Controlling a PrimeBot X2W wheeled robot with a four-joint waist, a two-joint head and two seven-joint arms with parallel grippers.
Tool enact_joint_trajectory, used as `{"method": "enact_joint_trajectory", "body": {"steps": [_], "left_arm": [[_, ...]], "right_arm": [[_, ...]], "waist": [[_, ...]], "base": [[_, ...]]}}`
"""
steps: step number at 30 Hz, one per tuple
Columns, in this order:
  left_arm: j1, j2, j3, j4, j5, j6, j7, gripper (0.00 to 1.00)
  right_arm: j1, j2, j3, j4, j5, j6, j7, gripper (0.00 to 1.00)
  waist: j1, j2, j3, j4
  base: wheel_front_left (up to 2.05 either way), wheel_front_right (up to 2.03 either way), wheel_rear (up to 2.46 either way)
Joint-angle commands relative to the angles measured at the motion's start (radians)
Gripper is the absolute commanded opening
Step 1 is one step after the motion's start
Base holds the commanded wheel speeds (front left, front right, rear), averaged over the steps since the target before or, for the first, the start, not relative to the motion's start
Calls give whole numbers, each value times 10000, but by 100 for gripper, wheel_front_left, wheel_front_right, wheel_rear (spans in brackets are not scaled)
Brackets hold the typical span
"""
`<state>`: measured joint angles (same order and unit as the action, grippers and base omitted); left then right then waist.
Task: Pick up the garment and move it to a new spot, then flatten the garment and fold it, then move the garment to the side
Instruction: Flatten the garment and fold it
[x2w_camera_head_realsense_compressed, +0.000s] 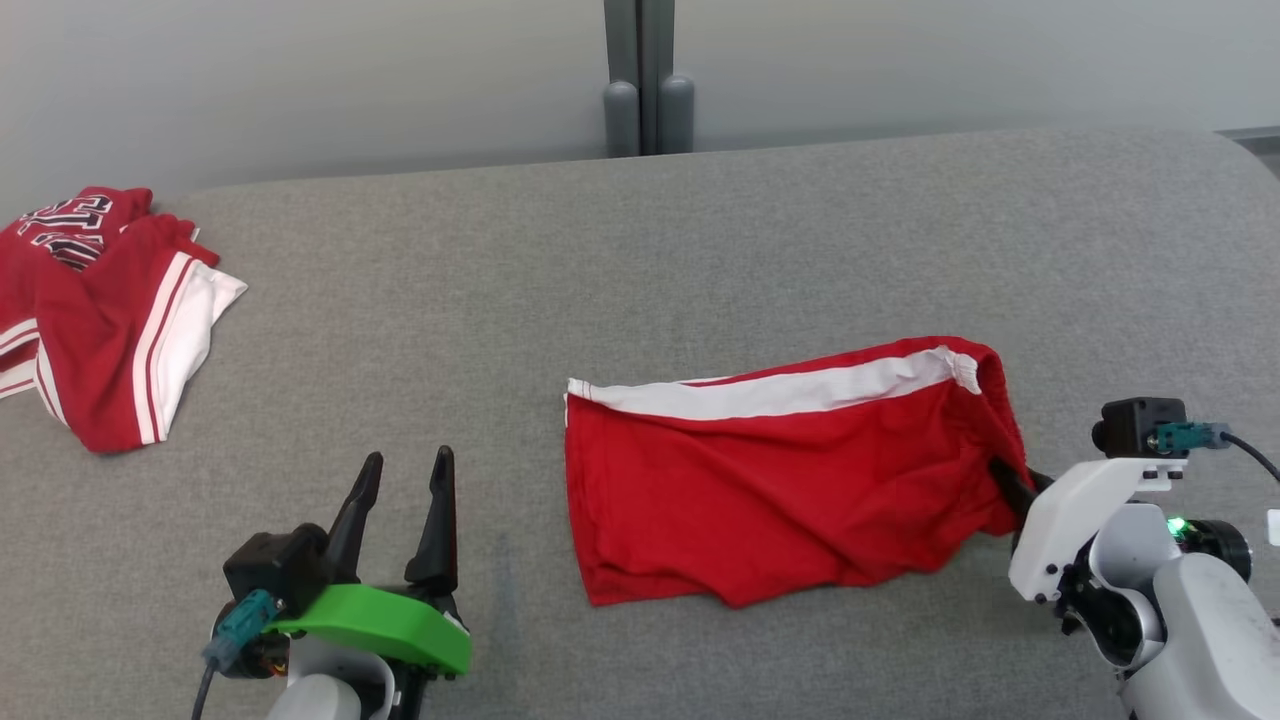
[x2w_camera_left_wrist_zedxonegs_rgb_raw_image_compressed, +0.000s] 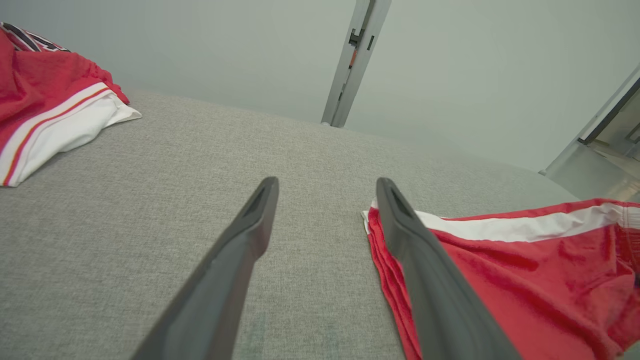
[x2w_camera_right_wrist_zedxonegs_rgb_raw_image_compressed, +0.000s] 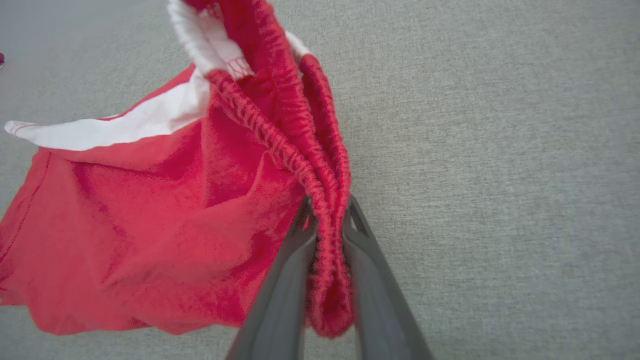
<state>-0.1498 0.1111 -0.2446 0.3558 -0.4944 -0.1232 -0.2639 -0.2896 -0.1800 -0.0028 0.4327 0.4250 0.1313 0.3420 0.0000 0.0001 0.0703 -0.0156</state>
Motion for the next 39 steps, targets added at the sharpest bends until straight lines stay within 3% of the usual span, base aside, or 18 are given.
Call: {"method": "enact_joint_trajectory", "body": {"steps": [1, 13, 25, 32, 33, 34, 35, 39], "left_arm": [[41, -41, 64, -13, -29, -29, -5, 100], [-189, -64, 79, -24, 134, -71, -7, 100], [-338, -231, 71, -71, 96, -78, -7, 100], [-249, -314, 197, -79, 103, -86, -7, 100], [-232, -327, 216, -78, 117, -87, -7, 100], [-218, -335, 231, -76, 125, -88, -5, 100], [-204, -345, 244, -68, 134, -87, -7, 100], [-209, -380, 231, -33, 170, -91, -5, 100]], "right_arm": [[154, 146, 53, -291, 180, -11, 104, 0], [-187, 1102, 1801, -1995, 1056, -11, 347, 0], [-1345, 1278, 3959, -418, 651, -9, -111, 0], [-1806, 1278, 4881, 438, 449, -9, -390, 0], [-1865, 1277, 4983, 524, 413, -9, -474, 12], [-1918, 1276, 5082, 574, 381, -9, -524, 37], [-1980, 1285, 5270, 617, 275, -9, -592, 97], [-2108, 1274, 5648, 573, 35, -9, -1057, 100]], "waist": [[0, -1, 0, 18], [0, -1, 127, 535], [0, -1, 406, 1443], [0, -1, 487, 1614], [0, -1, 490, 1609], [0, -1, 493, 1600], [0, -1, 496, 1585], [0, -1, 486, 1455]], "base": [[0, 0, 0], [0, 0, 0], [0, 0, 0], [0, 0, 0], [0, 0, 0], [0, 0, 0], [0, 0, 0], [0, 0, 0]]}}
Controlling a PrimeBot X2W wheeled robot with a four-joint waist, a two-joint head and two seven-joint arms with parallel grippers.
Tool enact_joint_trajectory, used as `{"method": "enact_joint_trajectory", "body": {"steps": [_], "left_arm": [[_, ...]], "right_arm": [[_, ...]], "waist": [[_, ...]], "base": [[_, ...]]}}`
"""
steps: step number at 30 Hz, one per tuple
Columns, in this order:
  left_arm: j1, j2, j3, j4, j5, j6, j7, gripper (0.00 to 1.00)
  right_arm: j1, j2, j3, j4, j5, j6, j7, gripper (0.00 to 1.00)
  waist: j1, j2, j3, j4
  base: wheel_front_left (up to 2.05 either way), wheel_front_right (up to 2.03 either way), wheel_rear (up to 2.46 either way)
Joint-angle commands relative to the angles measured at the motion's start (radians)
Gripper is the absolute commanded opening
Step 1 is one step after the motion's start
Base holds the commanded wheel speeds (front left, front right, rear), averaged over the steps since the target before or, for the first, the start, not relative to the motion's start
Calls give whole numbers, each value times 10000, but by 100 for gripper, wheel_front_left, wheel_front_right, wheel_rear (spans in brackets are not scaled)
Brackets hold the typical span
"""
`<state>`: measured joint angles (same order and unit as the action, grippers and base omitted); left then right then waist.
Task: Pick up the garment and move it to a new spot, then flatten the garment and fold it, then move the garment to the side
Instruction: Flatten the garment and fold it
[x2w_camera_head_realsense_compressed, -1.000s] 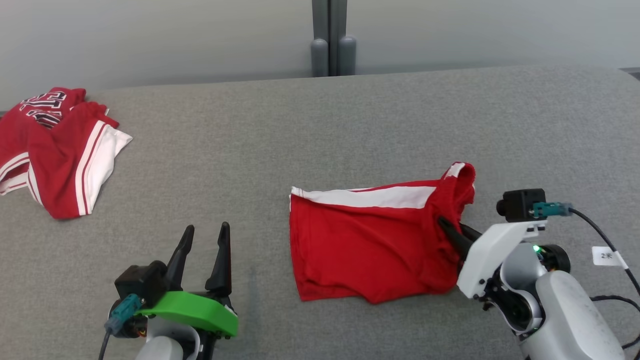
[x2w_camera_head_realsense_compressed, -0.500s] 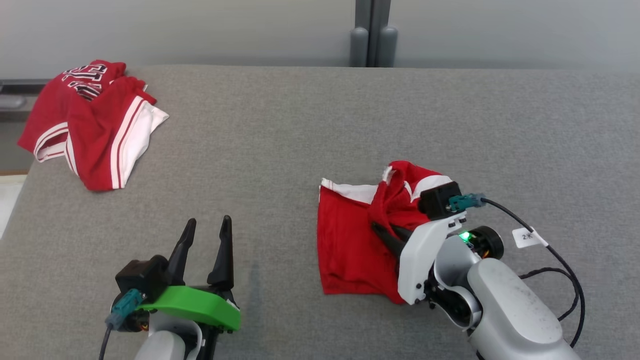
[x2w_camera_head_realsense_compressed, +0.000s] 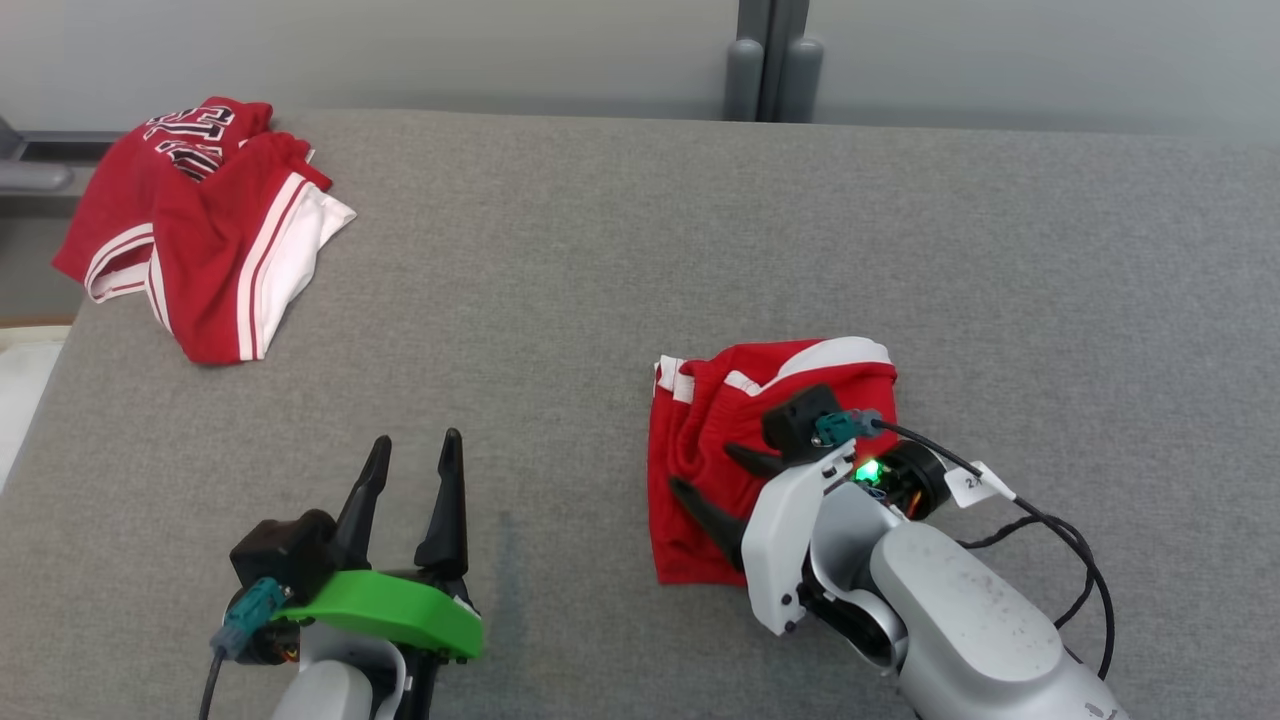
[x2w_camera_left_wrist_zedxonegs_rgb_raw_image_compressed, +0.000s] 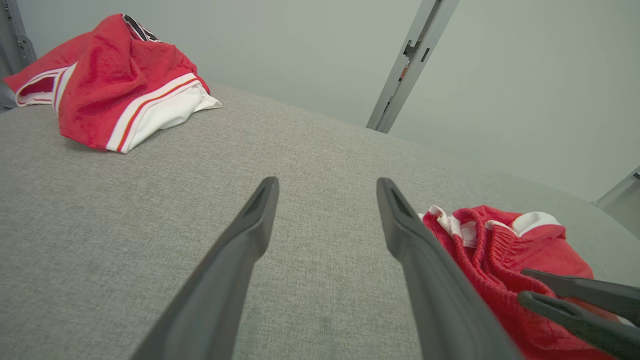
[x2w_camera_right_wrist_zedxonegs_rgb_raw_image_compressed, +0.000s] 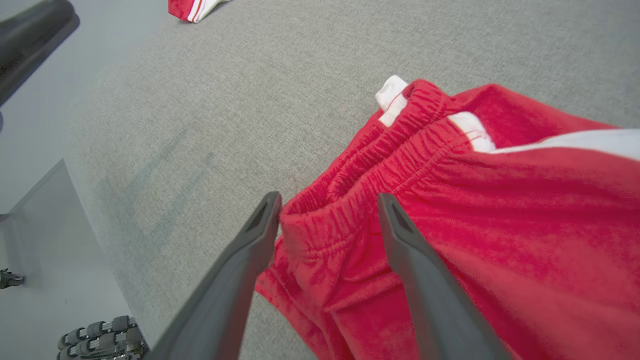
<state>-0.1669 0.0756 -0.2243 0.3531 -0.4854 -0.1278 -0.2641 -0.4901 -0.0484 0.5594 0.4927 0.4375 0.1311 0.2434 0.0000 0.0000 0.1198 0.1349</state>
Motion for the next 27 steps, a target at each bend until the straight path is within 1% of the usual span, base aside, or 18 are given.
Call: {"method": "enact_joint_trajectory", "body": {"steps": [1, 5, 10, 15, 19, 22, 27], "left_arm": [[-42, -29, 18, -4, 89, -46, -5, 100], [-60, -44, -60, 8, 120, -39, -5, 100], [-158, -33, -178, -36, 157, -39, -5, 100], [-187, -21, -220, -54, 205, -40, -5, 100], [-63, 15, -124, -57, 377, -41, -3, 100], [186, 5, 46, -23, 417, -39, -3, 100], [527, -45, 317, -18, 479, -40, -3, 100]], "right_arm": [[-138, -38, 105, -94, -150, -7, -202, 100], [-187, -41, 238, -329, -338, -7, -652, 100], [-117, -39, -241, -519, -939, -9, -1474, 100], [206, -39, -1243, -648, -1382, -9, -2383, 100], [647, -39, -2308, -730, -1778, -7, -3236, 100], [1094, -37, -3161, -767, -2111, -9, -3872, 100], [1900, -34, -4191, -862, -2354, -9, -4551, 100]], "waist": [[0, 0, -12, -92], [0, 0, -37, -295], [0, 0, -122, -551], [0, 0, -328, -805], [0, 0, -558, -1005], [0, 0, -733, -1159], [0, 0, -1006, -1307]], "base": [[0, 0, 0], [0, 0, 0], [0, 0, 0], [0, 0, 0], [0, 0, 0], [0, 0, 0], [0, 0, 0]]}}
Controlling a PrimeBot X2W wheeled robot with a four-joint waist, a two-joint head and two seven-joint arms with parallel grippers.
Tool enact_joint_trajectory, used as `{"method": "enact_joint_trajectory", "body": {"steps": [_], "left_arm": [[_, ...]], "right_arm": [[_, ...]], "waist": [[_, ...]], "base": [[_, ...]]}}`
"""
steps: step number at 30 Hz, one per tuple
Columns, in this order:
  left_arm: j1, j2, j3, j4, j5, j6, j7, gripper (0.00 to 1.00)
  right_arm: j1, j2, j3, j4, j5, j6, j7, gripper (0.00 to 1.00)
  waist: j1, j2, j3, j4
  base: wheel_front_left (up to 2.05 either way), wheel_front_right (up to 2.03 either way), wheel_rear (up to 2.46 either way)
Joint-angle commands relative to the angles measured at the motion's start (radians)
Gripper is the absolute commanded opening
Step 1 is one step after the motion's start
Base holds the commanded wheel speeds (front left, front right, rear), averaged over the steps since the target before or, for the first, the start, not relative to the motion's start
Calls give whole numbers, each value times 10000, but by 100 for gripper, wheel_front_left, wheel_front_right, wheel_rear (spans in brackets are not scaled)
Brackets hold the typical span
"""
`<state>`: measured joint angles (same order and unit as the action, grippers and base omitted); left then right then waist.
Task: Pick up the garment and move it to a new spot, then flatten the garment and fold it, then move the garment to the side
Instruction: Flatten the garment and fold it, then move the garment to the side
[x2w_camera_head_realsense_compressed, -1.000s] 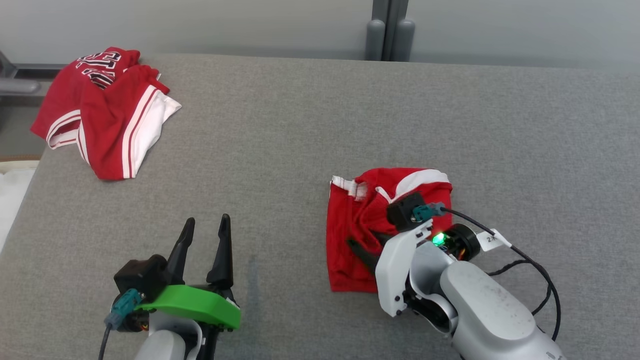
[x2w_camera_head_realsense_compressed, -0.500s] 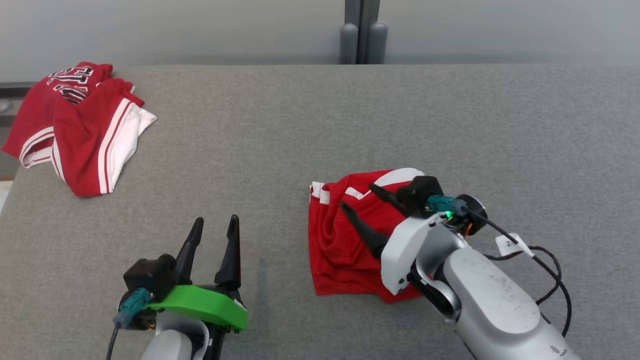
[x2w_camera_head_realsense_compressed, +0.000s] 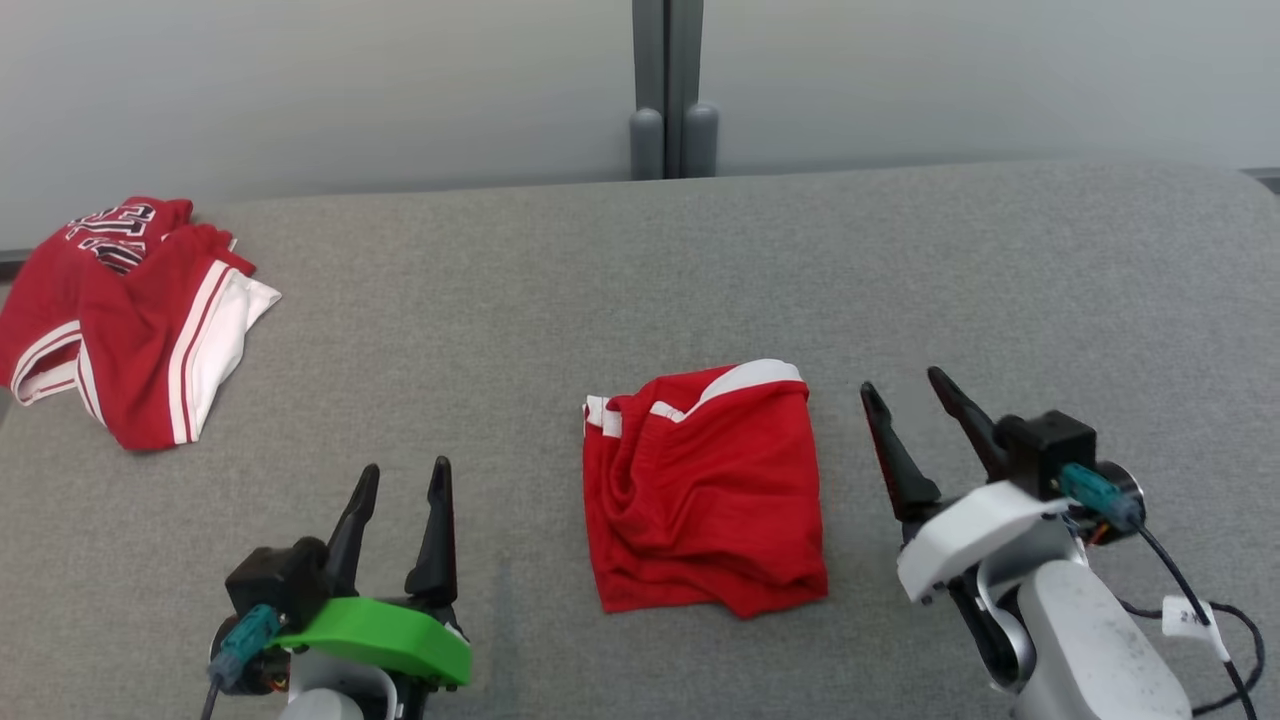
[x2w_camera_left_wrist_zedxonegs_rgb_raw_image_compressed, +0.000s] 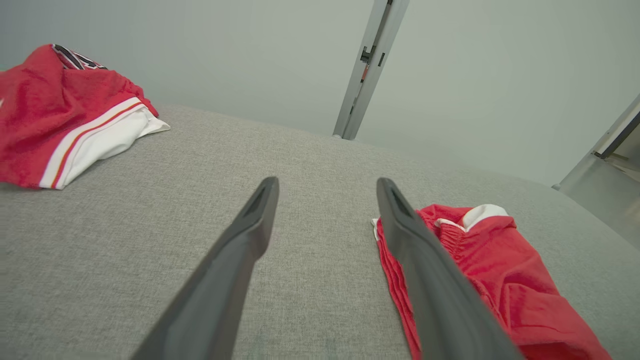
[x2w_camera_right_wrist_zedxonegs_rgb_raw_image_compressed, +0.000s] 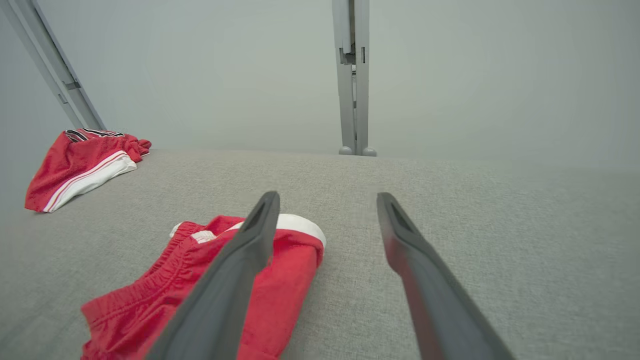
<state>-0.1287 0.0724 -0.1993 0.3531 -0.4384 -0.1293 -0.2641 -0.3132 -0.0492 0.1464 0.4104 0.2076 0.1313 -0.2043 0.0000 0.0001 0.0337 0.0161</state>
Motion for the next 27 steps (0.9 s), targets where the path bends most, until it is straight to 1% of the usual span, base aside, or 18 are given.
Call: {"method": "enact_joint_trajectory", "body": {"steps": [1, 4, 8, 10, 18, 27], "left_arm": [[222, -25, 140, -44, 8, -24, -5, 100], [523, -55, 354, -168, 134, 4, -5, 100], [1002, -97, 675, -348, 240, 61, -5, 100], [1199, -113, 806, -447, 313, 62, -5, 100], [1633, -162, 895, -549, 726, 67, -3, 100], [1592, -194, 947, -463, 868, 38, -3, 100]], "right_arm": [[288, -26, -206, -62, -127, -11, -158, 100], [821, -27, -624, -216, -252, -11, -394, 100], [1381, -30, -951, -432, -337, -11, -554, 100], [1616, -26, -1040, -502, -196, -11, -596, 100], [2100, -29, -1139, -710, -324, -11, -616, 100], [2199, -29, -1100, -699, -354, -11, -620, 100]], "waist": [[0, -1, -199, -136], [0, -1, -313, -151], [0, -1, -390, -202], [0, -1, -408, -223], [0, -1, -503, -191], [0, -1, -570, -156]], "base": [[0, 0, 0], [0, 0, 0], [0, 0, 0], [0, 0, 0], [0, 0, 0], [0, 0, 0]]}}
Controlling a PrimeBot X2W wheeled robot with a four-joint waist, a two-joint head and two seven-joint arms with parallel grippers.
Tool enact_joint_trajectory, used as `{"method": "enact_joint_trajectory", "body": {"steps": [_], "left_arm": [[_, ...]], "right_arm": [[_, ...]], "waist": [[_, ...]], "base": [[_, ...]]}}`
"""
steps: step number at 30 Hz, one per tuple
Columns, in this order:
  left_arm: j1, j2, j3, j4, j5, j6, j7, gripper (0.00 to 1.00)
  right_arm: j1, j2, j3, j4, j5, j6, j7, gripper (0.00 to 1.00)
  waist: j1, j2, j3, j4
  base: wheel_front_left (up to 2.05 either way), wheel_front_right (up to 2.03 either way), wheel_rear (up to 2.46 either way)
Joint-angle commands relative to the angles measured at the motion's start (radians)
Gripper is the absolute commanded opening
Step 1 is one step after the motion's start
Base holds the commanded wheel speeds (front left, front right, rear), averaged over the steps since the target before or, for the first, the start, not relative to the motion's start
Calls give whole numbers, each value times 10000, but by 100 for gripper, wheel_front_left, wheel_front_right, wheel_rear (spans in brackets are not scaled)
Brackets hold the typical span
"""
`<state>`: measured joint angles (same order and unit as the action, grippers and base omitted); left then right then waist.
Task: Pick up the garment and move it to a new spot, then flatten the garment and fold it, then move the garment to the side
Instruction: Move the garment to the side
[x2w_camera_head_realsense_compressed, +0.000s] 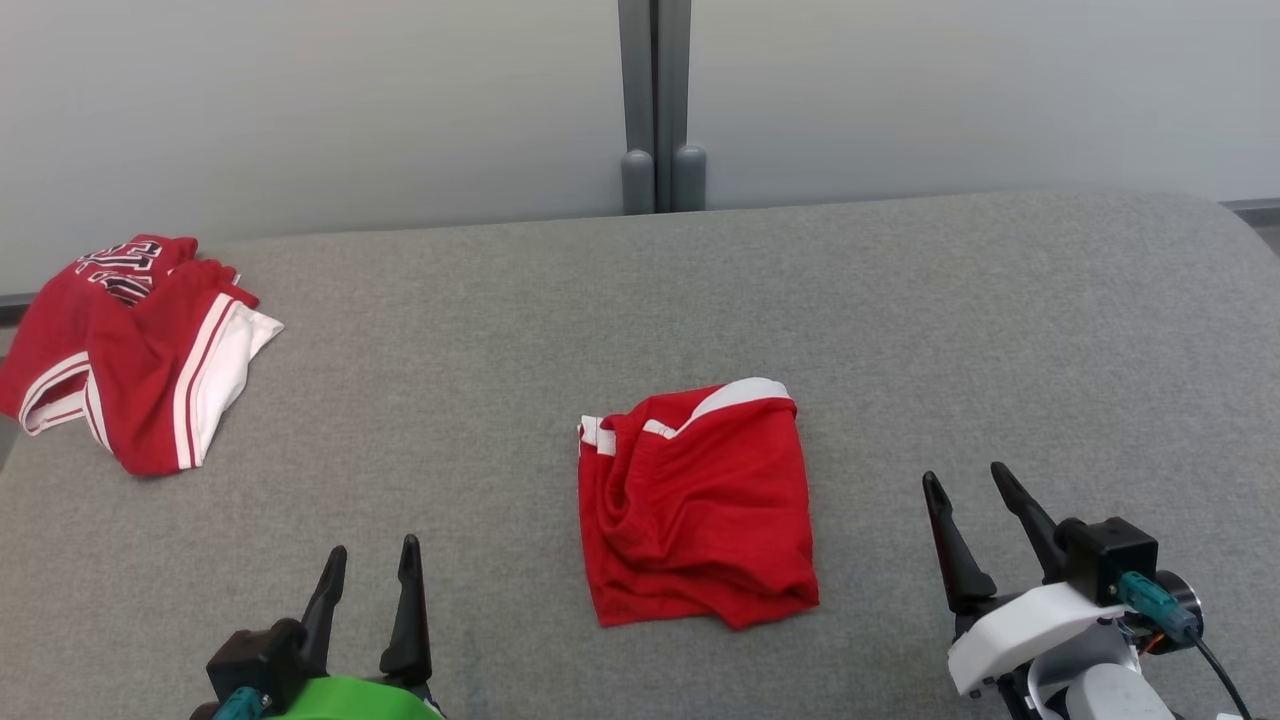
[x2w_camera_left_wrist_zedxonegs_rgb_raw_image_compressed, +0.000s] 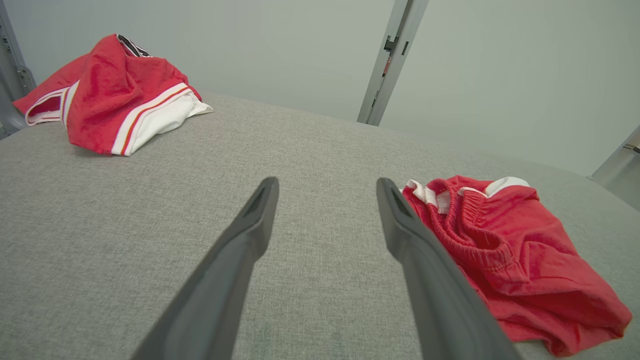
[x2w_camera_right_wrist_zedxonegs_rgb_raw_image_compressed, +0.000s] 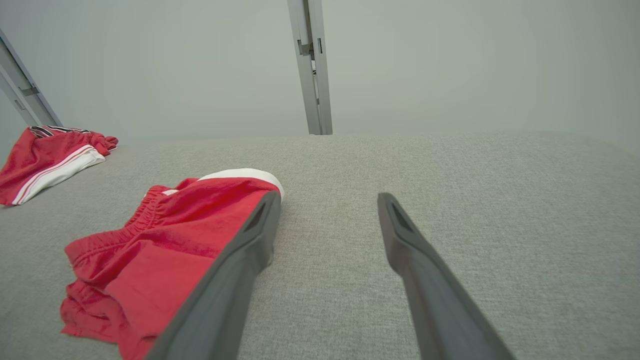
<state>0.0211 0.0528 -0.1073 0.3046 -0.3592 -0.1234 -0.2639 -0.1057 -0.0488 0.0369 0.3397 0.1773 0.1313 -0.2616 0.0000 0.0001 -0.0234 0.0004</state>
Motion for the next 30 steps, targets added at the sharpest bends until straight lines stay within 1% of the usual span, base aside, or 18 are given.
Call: {"method": "enact_joint_trajectory", "body": {"steps": [1, 9, 13, 16, 19, 26, 30], "left_arm": [[84, 0, 35, 35, 90, -25, -5, 100], [-43, -13, 64, 81, 125, -43, -6, 100], [-180, -17, 22, 91, 151, -54, -5, 100], [-262, -14, -2, 125, 189, -61, -5, 100], [-352, -15, -19, 139, 242, -70, -6, 100], [-573, -14, -13, 184, 263, -70, -6, 100], [-669, -15, 46, 174, 252, -69, -5, 100]], "right_arm": [[122, -33, -11, 30, -56, -11, -47, 100], [-36, -33, -77, 256, -75, -11, -46, 100], [-530, -32, -32, 491, -249, -11, -43, 100], [-1003, -32, 93, 660, -340, -11, 206, 100], [-1583, -28, 368, 961, -369, -11, 1006, 100], [-2763, -36, 859, 1720, -379, -11, 3451, 100], [-3119, -37, 1003, 2119, -202, -11, 4423, 100]], "waist": [[0, -1, 5, 2], [0, -1, 82, 27], [0, -1, 148, 88], [0, -1, 199, 156], [0, -1, 290, 281], [0, -1, 664, 743], [0, -1, 910, 1054]], "base": [[0, 0, 0], [0, 0, 0], [0, 0, 0], [0, 0, 0], [0, 0, 0], [0, 0, 0], [0, 0, 0]]}}
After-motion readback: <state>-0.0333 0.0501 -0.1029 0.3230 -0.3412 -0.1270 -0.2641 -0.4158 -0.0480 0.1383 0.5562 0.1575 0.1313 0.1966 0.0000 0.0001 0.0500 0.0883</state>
